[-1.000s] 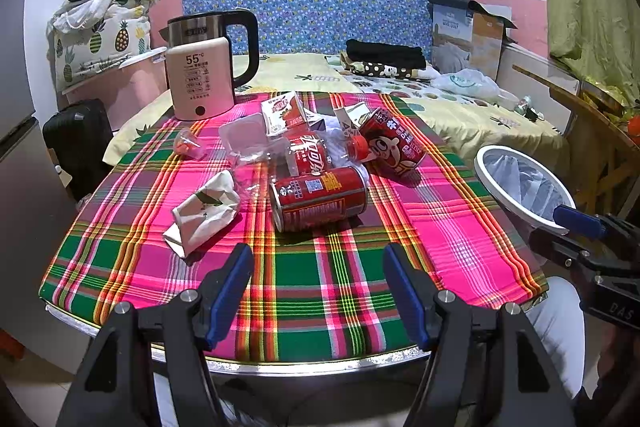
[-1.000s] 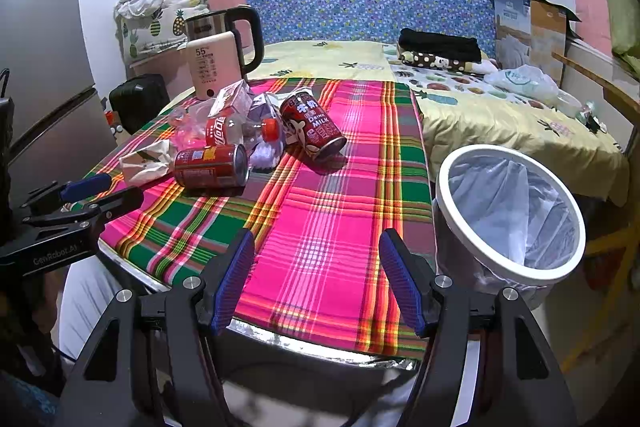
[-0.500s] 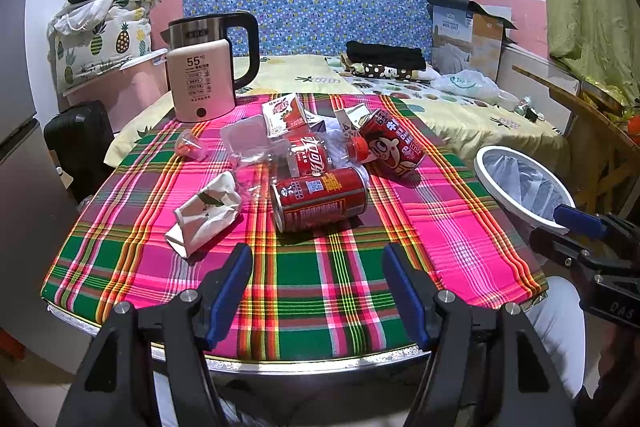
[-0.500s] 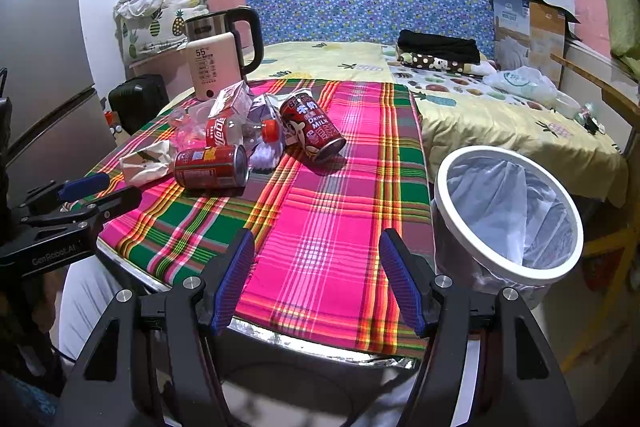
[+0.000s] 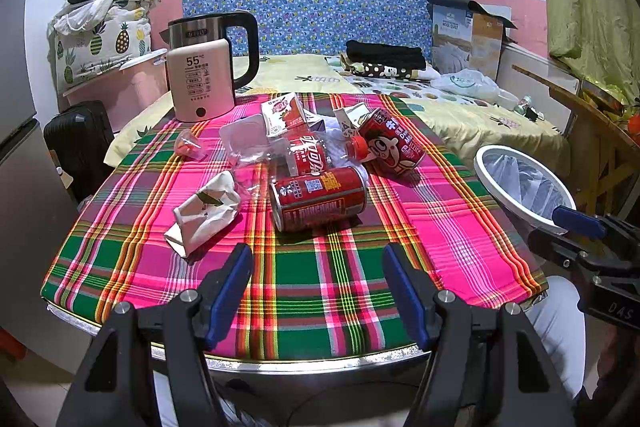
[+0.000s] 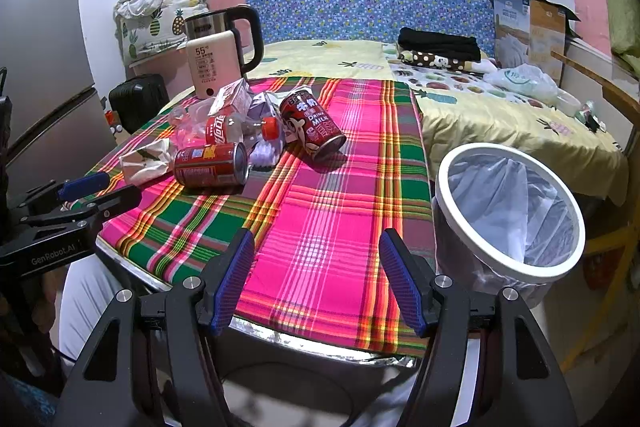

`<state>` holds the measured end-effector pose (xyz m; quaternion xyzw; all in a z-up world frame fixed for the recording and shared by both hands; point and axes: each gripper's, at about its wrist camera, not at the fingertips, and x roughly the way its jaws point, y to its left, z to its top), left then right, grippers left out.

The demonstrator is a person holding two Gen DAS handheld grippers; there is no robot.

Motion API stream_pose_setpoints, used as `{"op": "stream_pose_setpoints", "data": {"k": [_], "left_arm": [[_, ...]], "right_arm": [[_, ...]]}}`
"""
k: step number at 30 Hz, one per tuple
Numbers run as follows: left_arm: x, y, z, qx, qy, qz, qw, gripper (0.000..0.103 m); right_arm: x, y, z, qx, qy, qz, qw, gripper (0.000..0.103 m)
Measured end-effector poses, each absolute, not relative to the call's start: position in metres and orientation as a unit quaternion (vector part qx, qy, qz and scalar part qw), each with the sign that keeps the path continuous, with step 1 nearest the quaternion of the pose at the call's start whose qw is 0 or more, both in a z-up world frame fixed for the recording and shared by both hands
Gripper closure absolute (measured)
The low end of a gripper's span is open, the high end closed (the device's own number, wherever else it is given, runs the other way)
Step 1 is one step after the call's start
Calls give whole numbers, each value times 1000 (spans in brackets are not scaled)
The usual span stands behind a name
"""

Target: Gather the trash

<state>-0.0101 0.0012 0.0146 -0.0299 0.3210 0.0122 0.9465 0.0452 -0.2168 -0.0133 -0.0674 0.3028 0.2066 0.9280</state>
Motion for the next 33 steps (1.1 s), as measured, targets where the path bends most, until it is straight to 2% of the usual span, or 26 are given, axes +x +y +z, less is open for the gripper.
{"op": "stream_pose_setpoints", "data": {"k": [33], "left_arm": [[-7, 0, 11, -28, 325, 11, 945, 34]], "right_arm": [[50, -214, -17, -70, 310, 212, 924, 37]]}}
